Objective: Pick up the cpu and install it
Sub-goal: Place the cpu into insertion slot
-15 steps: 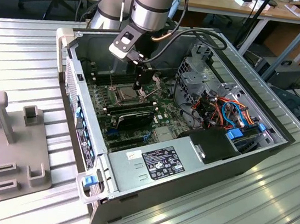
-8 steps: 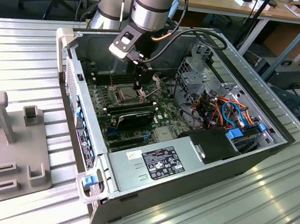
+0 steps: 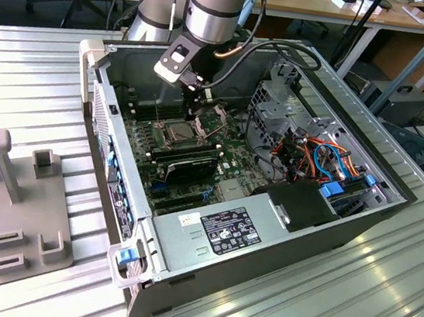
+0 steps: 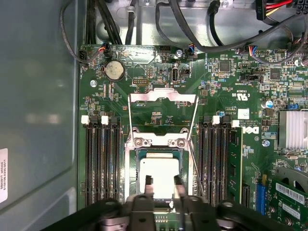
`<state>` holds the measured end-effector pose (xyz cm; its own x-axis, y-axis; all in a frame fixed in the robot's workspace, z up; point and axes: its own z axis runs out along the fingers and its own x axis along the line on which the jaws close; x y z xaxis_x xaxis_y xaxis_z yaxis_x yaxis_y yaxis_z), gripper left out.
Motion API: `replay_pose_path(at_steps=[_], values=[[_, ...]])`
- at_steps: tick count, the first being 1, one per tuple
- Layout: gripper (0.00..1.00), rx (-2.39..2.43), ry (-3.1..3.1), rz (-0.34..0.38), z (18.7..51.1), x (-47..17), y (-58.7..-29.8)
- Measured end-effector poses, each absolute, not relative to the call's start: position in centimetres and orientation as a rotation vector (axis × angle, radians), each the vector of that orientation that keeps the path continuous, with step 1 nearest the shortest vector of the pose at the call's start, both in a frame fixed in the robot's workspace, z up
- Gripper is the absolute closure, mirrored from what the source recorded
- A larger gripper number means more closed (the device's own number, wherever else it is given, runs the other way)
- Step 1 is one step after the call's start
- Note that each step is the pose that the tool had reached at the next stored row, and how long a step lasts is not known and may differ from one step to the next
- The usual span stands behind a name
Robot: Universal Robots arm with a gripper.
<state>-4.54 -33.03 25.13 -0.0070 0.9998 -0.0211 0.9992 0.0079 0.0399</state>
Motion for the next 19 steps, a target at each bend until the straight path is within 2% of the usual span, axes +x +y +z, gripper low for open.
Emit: replay_pose_path(at_steps=[1, 2, 4, 12, 19], values=[[0.76, 2.183, 2.199, 0.021, 25.1, -4.5, -33.0], [0.76, 2.183, 2.199, 0.021, 25.1, -4.5, -33.0], [0.89, 2.183, 2.199, 0.021, 25.1, -4.5, -33.0], [0.89, 2.183, 2.199, 0.021, 25.1, -4.5, -33.0], [0.89, 2.183, 2.199, 0.021, 23.5, -4.5, -33.0]])
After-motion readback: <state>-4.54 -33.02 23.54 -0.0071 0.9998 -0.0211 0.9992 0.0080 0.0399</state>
